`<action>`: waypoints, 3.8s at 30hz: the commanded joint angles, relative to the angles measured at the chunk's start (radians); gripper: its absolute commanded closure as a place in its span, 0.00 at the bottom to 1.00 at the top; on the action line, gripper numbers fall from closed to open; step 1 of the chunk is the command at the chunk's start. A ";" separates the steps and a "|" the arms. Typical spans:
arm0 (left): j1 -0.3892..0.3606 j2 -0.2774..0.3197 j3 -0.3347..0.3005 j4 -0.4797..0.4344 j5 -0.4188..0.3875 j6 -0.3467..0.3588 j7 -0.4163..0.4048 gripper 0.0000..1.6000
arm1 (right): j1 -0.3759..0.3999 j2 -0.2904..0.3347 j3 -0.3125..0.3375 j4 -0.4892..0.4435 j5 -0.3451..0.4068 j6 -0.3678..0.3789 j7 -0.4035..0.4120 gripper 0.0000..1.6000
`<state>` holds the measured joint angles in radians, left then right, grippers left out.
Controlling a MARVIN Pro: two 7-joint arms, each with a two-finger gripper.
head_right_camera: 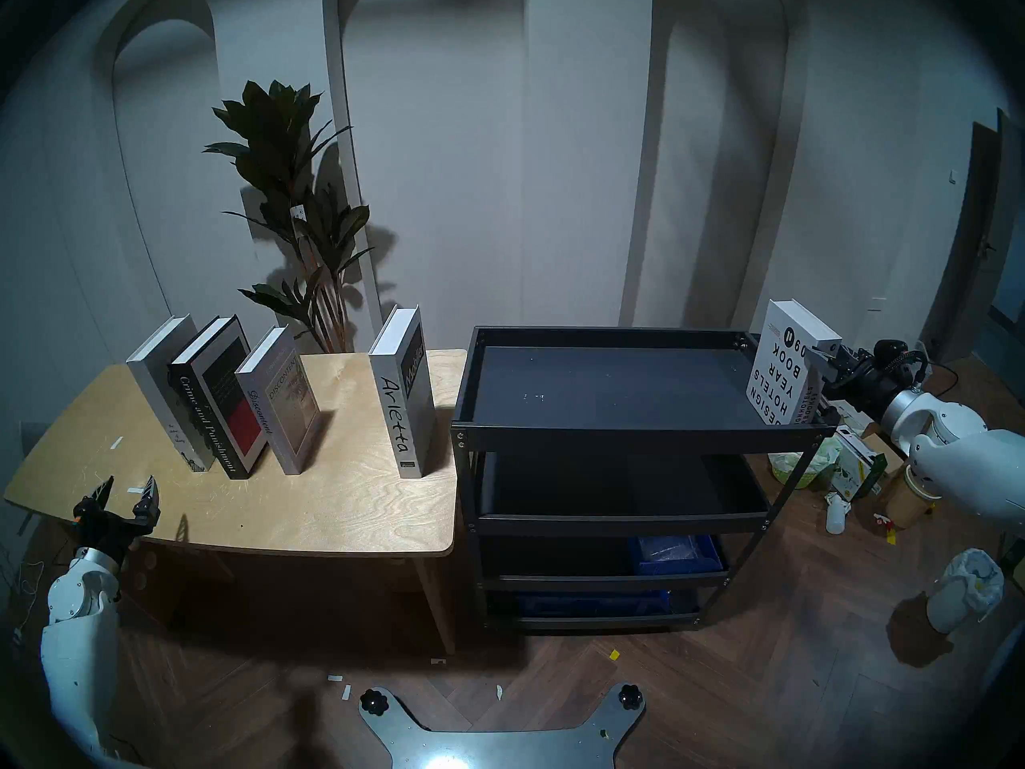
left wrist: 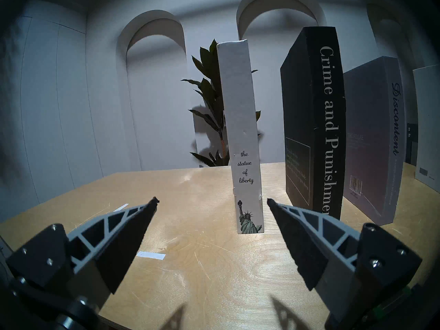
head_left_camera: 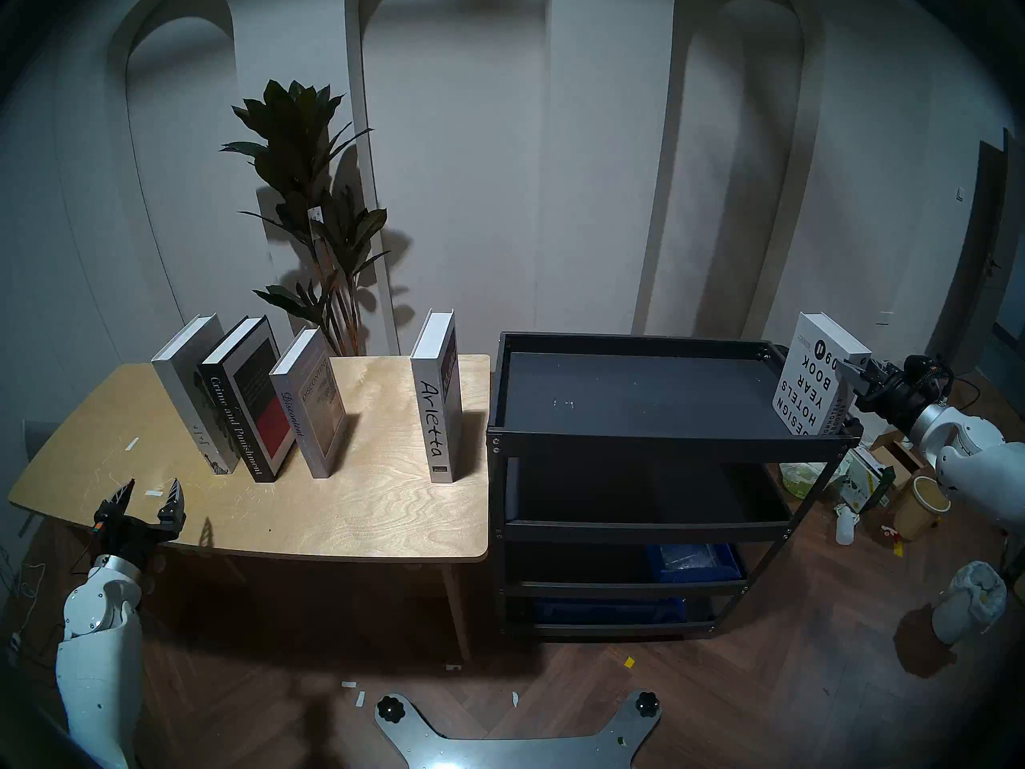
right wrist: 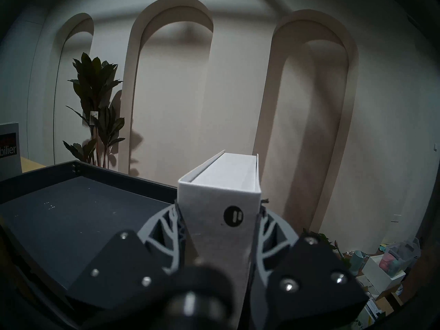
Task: Move the books from the display table onto the shelf, standing them upright with spines facing out and tallest at one end
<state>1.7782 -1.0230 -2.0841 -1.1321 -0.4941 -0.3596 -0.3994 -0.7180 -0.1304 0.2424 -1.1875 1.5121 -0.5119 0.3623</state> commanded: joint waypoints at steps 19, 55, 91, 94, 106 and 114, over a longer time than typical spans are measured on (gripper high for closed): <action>-0.006 0.011 -0.008 -0.017 0.000 -0.002 0.001 0.00 | -0.015 0.019 0.020 0.004 0.059 -0.060 0.000 0.11; -0.007 0.011 -0.008 -0.016 0.000 -0.002 0.000 0.00 | 0.005 0.020 0.068 0.011 0.086 -0.112 -0.041 0.00; -0.008 0.023 -0.012 -0.003 -0.003 -0.008 -0.017 0.00 | -0.023 0.004 0.084 -0.511 0.066 -0.371 -0.068 0.00; -0.004 0.033 -0.015 0.000 -0.006 -0.015 -0.039 0.00 | -0.032 -0.010 0.068 -0.571 0.050 -0.379 -0.121 0.00; -0.058 0.048 -0.018 -0.019 -0.053 0.006 -0.092 0.00 | -0.050 -0.089 0.007 -0.740 -0.034 -0.362 -0.302 0.00; -0.112 0.040 0.023 -0.071 -0.092 0.038 -0.138 0.00 | -0.057 -0.119 -0.030 -0.783 -0.102 -0.332 -0.443 0.00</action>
<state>1.7354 -0.9970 -2.0834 -1.1440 -0.5515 -0.3459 -0.5038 -0.7818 -0.2180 0.2146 -1.9290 1.4620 -0.8639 0.0126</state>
